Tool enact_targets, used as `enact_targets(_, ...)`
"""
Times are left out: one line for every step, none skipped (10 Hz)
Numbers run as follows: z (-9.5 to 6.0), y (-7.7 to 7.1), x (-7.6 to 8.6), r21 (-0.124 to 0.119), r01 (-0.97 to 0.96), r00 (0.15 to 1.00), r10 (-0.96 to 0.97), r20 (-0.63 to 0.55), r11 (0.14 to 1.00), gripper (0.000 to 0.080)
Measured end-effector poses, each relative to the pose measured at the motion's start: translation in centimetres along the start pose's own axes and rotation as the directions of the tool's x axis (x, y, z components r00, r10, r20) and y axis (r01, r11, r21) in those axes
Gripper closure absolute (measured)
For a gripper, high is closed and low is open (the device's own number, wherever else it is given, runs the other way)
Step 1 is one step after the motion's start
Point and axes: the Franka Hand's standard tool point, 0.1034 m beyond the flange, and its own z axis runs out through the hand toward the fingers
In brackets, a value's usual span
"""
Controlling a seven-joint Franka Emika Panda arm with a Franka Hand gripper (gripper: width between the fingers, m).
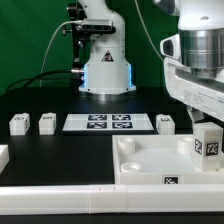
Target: Assemble one leg
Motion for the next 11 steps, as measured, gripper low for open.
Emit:
enact_targets(0.0, 0.0, 0.0, 0.000, 0.017, 1.000, -0.017, 0.000, 1.000, 0.0164)
enact_targets(0.0, 0.0, 0.0, 0.000, 0.091, 0.996, -0.091, -0.001, 0.996, 0.0153)
enact_targets(0.0, 0.0, 0.0, -0.001, 0.196, 0.981, -0.196, -0.001, 0.981, 0.0153)
enact_targets(0.0, 0.0, 0.0, -0.001, 0.332, 0.943, -0.332, -0.001, 0.943, 0.0153)
enact_targets(0.0, 0.0, 0.0, -0.001, 0.430, 0.903, -0.430, -0.001, 0.903, 0.0150)
enact_targets(0.0, 0.1, 0.3, -0.007, 0.550, 0.835, -0.550, -0.001, 0.835, 0.0150)
enact_targets(-0.1, 0.3, 0.7, -0.014, 0.660, 0.751, -0.660, 0.002, 0.751, 0.0150)
enact_targets(-0.1, 0.4, 0.9, -0.023, 0.739, 0.674, -0.739, 0.004, 0.674, 0.0150)
enact_targets(-0.1, 0.5, 1.0, -0.033, 0.845, 0.535, -0.845, 0.005, 0.534, 0.0150)
enact_targets(-0.1, 0.5, 1.1, -0.035, 0.899, 0.438, -0.899, 0.008, 0.437, 0.0150)
enact_targets(-0.1, 0.5, 1.2, -0.042, 0.944, 0.328, -0.945, 0.012, 0.327, 0.0150)
